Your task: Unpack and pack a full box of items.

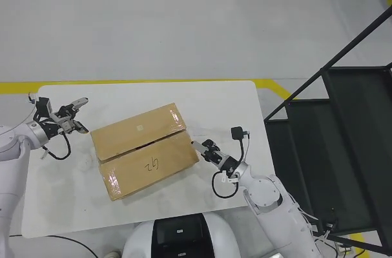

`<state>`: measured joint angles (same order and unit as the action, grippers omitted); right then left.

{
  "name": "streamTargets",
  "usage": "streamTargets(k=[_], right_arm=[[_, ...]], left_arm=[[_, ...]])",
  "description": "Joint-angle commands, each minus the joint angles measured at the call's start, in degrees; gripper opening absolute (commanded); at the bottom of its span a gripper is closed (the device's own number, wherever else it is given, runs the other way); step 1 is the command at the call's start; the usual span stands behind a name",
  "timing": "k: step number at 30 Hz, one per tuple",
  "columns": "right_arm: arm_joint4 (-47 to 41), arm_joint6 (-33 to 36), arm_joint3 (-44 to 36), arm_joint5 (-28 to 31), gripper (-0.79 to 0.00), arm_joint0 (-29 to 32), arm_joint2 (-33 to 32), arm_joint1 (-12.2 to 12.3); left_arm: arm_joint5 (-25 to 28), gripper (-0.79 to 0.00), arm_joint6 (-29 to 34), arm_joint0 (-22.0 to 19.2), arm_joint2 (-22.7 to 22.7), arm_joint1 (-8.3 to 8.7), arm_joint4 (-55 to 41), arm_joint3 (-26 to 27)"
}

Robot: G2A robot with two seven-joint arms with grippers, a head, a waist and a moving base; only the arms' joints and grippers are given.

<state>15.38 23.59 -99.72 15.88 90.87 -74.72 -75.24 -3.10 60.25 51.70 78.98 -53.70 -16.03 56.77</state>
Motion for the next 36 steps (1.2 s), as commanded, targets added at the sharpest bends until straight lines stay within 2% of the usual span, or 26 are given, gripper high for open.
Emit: streamTargets(k=[1, 9, 17, 25, 36], right_arm=[[-0.07, 0.18, 0.19, -0.16, 0.0, -0.18, 0.18, 0.05], [0.29, 0.4, 0.65, -0.54, 0.0, -0.75, 1.26, 0.24], [0.37, 0.12, 0.89, -1.01, 0.0, -0.93, 1.76, 0.43], [0.09, 0.38, 1.23, -1.67, 0.0, -1.25, 2.33, 0.63], [-2.38, 3.85, 0.55, -1.92, 0.0, -0.87, 2.8, 1.11]], left_arm=[[1.11, 0.0, 4.43, 0.68, 0.35, 0.48, 0.81, 0.25], [4.99, 0.0, 14.99, 3.04, 1.76, 1.67, 0.29, 3.19], [6.39, 0.0, 20.09, 5.1, 3.57, 2.19, -5.37, 6.02], [5.93, 0.0, 13.1, 4.98, 0.9, 1.36, -6.76, 8.7], [4.23, 0.0, 8.58, 1.51, -2.46, 0.12, -10.55, 9.58]])
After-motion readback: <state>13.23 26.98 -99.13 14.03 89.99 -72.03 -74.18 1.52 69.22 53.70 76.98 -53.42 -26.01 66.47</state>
